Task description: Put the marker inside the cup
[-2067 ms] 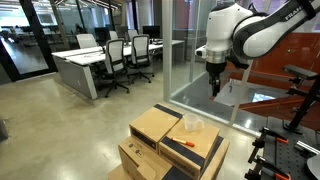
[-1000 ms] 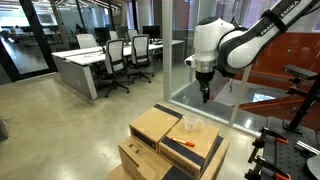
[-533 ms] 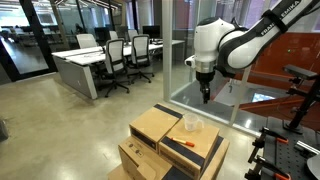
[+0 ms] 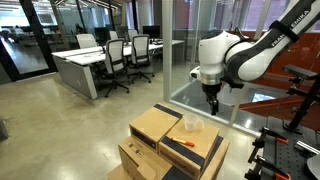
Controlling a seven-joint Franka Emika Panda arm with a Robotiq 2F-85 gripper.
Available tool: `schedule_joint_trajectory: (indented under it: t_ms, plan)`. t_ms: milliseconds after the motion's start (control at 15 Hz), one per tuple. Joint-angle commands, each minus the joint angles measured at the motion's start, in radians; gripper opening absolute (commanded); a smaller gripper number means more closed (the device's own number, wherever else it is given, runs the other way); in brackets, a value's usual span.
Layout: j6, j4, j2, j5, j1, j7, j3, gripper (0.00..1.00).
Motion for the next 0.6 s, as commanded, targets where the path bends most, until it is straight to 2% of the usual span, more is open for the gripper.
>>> schedule_joint_trajectory:
  t_ms: [0,533]
  plan:
    - [-0.002,0.001,-0.002,0.002,0.003,-0.002,-0.003,1.0]
    - [-0.001,0.001,0.005,0.007,0.003,-0.002,-0.002,1.0]
